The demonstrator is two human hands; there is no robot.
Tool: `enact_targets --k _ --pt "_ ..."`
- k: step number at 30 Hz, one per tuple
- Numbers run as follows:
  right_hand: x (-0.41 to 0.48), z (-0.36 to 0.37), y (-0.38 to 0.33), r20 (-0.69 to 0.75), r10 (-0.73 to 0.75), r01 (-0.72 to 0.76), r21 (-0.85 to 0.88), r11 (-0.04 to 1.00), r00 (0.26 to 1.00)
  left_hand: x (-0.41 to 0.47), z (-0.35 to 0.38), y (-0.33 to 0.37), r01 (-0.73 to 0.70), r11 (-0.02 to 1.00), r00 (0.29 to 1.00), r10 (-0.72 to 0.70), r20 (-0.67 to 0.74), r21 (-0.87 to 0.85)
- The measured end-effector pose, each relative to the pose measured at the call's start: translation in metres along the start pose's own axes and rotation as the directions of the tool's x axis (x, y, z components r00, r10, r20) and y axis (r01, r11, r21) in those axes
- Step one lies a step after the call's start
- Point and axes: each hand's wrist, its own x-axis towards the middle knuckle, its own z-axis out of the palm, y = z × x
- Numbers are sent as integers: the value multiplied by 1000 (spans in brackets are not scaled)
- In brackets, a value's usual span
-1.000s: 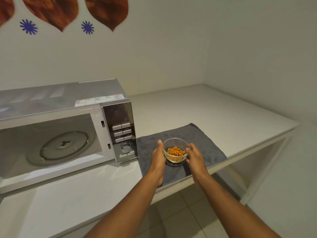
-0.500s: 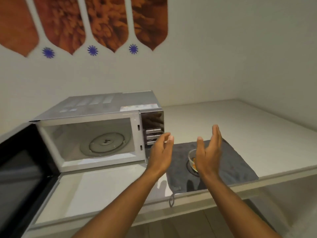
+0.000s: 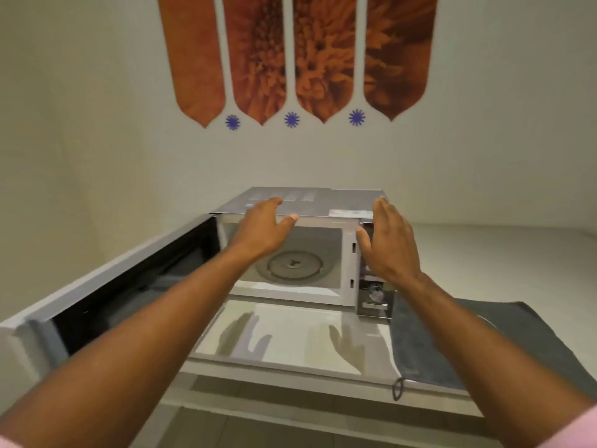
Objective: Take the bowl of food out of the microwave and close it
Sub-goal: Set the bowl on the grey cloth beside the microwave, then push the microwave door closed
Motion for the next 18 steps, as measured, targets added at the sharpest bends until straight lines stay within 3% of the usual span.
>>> enact_targets --k 7,12,18 --pt "5 15 -5 59 -26 35 -147 988 998 0 -95 -60 210 899 974 -228 3 384" --pt "3 16 -2 103 -33 59 -256 965 994 -9 -128 -95 235 753 916 -384 120 615" --pt "5 14 2 138 -48 85 -280 956 989 -13 -132 -116 240 727 893 -426 148 643"
